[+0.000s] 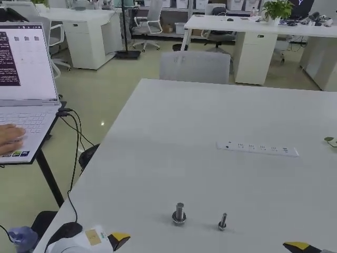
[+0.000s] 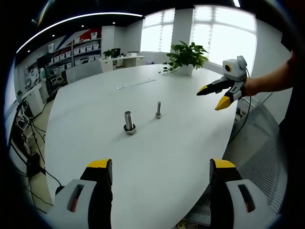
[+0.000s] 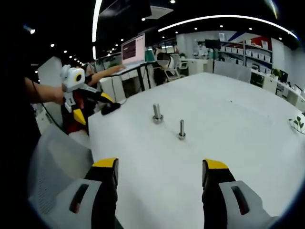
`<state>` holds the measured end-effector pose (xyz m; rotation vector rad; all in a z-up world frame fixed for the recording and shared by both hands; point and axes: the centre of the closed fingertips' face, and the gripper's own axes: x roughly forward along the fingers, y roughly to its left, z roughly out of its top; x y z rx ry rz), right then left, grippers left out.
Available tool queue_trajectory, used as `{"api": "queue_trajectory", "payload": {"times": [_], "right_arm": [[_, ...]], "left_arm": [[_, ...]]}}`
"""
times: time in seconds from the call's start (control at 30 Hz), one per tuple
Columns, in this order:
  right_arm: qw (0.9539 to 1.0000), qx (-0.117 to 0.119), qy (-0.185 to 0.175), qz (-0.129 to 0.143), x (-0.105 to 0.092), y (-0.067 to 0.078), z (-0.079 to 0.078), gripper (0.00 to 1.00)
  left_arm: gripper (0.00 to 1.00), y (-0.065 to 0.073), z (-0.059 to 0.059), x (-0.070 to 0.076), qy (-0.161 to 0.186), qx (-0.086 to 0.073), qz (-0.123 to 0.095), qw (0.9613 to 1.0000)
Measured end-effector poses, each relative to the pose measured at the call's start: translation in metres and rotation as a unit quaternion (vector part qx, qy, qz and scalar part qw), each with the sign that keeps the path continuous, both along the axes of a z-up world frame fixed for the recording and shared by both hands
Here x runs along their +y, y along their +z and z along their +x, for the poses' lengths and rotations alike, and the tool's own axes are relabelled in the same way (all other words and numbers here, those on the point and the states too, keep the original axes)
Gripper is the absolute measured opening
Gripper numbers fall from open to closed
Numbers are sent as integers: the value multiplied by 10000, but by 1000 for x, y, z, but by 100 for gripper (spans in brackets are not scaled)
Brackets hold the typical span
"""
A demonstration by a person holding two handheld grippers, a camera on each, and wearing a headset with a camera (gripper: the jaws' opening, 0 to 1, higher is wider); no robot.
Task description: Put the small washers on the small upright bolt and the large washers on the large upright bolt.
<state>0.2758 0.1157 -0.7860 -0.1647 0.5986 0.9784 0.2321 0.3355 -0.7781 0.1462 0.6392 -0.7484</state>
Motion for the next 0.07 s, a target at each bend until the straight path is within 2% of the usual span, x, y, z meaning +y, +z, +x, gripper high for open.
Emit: {"api": "queue_trajectory", "payload": {"times": [0.07], "right_arm": [[10000, -31, 41, -24, 3, -1, -4, 75]], "left_arm": [[85, 0, 1, 0, 18, -13, -10, 10000]]}}
